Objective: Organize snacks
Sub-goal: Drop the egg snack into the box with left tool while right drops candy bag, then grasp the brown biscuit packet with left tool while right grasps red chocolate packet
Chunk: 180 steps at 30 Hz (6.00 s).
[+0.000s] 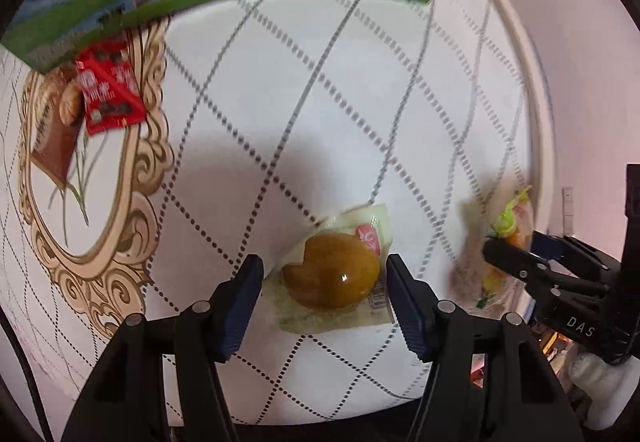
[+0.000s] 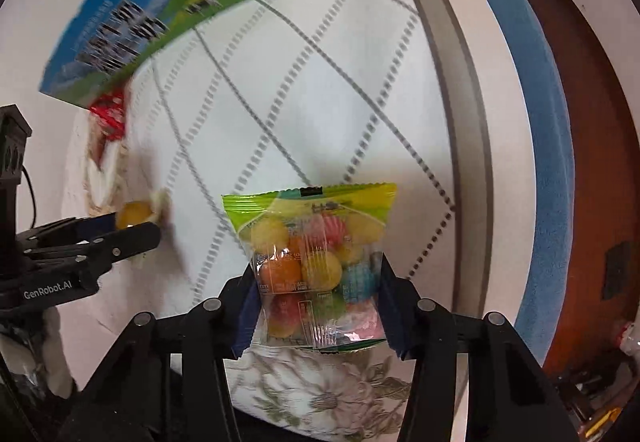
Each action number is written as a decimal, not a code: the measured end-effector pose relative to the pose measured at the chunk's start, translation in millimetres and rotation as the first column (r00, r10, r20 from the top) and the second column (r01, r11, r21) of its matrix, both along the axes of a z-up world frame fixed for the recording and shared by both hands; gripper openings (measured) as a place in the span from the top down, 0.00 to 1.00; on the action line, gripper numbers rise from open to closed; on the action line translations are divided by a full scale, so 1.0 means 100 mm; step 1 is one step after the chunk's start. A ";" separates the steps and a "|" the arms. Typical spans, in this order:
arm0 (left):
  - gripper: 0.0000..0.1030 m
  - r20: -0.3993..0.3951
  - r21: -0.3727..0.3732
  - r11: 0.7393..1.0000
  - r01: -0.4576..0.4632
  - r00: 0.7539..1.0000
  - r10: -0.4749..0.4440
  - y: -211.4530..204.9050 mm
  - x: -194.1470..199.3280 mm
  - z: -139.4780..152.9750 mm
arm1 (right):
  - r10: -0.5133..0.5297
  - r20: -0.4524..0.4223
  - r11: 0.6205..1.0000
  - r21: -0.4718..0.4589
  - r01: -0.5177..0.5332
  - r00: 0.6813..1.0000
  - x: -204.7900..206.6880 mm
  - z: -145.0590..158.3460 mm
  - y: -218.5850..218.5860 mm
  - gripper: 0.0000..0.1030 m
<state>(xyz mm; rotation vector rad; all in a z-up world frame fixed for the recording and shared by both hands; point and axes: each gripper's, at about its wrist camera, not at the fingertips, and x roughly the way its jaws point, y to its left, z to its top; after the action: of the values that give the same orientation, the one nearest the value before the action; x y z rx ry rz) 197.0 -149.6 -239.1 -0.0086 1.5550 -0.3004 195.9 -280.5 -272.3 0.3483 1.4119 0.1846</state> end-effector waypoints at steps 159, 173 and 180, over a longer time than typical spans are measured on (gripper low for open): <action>0.47 -0.046 0.023 0.946 -0.324 0.945 0.325 2.21 0.15 -0.69 | 0.251 -0.057 0.963 -0.085 -0.255 0.966 0.74 -0.07 1.94 0.65; 0.44 -0.088 0.076 0.961 -0.266 0.958 0.272 1.70 0.06 -0.95 | 0.221 -0.109 0.974 -0.023 -0.225 0.969 0.47 -0.33 1.70 0.64; 0.48 -0.035 0.103 0.958 -0.268 0.961 0.273 1.69 -0.04 -0.92 | 0.251 -0.091 0.965 -0.061 -0.257 0.964 0.47 -0.29 1.82 0.65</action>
<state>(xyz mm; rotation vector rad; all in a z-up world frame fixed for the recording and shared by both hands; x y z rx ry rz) 192.9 19.4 -331.4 -0.1533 1.5936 -0.0076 243.1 -98.4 -301.5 0.1142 1.5391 0.3305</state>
